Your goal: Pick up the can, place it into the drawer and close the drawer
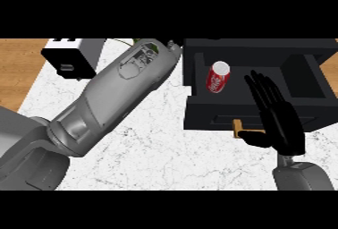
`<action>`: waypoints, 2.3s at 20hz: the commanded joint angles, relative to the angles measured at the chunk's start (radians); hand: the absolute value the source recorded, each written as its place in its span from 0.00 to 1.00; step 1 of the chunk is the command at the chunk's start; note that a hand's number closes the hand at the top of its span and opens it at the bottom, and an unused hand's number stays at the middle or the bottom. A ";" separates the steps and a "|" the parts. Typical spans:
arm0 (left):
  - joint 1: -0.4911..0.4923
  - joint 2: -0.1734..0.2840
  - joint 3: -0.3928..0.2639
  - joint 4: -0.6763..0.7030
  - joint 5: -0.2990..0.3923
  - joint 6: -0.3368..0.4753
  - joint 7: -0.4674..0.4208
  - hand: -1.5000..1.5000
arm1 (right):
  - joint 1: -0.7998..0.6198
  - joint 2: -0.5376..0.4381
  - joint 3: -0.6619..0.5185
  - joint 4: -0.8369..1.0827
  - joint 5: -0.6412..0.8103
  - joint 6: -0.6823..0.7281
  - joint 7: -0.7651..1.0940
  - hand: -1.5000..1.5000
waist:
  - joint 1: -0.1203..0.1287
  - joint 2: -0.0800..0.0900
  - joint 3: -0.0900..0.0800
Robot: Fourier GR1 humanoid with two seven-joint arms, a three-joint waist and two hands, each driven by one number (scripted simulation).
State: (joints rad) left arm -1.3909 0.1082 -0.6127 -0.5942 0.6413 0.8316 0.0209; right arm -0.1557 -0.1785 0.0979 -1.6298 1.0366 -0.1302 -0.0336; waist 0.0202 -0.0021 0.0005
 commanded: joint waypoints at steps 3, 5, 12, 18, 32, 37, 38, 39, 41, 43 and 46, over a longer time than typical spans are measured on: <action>0.077 0.118 -0.029 -0.189 -0.037 -0.010 0.103 0.00 | -0.095 0.047 -0.035 0.288 0.063 -0.161 -0.037 0.00 | 0.029 -0.004 0.000; 0.109 0.154 -0.017 -0.210 -0.043 -0.019 0.106 0.00 | -0.107 0.044 -0.059 0.360 0.065 -0.216 -0.070 0.00 | 0.020 0.000 0.000; 0.162 0.242 -0.004 -0.315 -0.057 -0.051 0.158 0.00 | -0.276 0.000 -0.143 0.585 0.090 -0.279 -0.093 0.00 | 0.032 0.008 0.001; 0.208 0.312 -0.022 -0.447 -0.077 -0.037 0.255 0.00 | -0.408 0.015 -0.182 0.766 0.144 -0.410 -0.084 0.00 | 0.048 0.006 0.001; 0.415 0.383 -0.023 -0.663 -0.130 -0.039 0.260 0.00 | -0.777 0.004 -0.291 1.203 0.184 -0.609 -0.062 0.00 | 0.061 0.022 0.001; 0.474 0.394 -0.033 -0.715 -0.153 -0.023 0.266 0.00 | -0.879 -0.009 -0.299 1.285 0.203 -0.623 -0.039 0.00 | 0.075 0.029 0.001; 0.484 0.384 -0.007 -0.687 -0.157 -0.032 0.226 0.00 | -0.909 -0.023 -0.314 1.299 0.182 -0.598 -0.059 0.00 | 0.056 0.029 0.001; 0.448 0.431 -0.010 -0.722 -0.153 -0.049 0.283 0.00 | -0.911 -0.038 -0.323 1.316 0.181 -0.603 -0.058 0.00 | 0.081 0.032 0.002; 0.523 0.412 -0.019 -0.752 -0.167 -0.031 0.242 0.00 | -0.924 -0.012 -0.323 1.337 0.183 -0.626 -0.054 0.00 | 0.073 0.029 0.001; 0.533 0.435 0.014 -0.743 -0.154 -0.060 0.229 0.00 | -0.944 -0.037 -0.341 1.356 0.168 -0.612 -0.067 0.00 | 0.072 0.033 0.001; 0.517 0.446 -0.001 -0.771 -0.164 -0.072 0.262 0.00 | -0.975 -0.020 -0.341 1.383 0.180 -0.617 -0.037 0.00 | 0.088 0.035 0.002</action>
State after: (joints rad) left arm -0.8880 0.5283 -0.6204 -1.3361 0.4795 0.7822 0.2702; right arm -1.0634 -0.2118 -0.2226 -0.2808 1.2300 -0.7307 -0.0796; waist 0.0825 0.0237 -0.0003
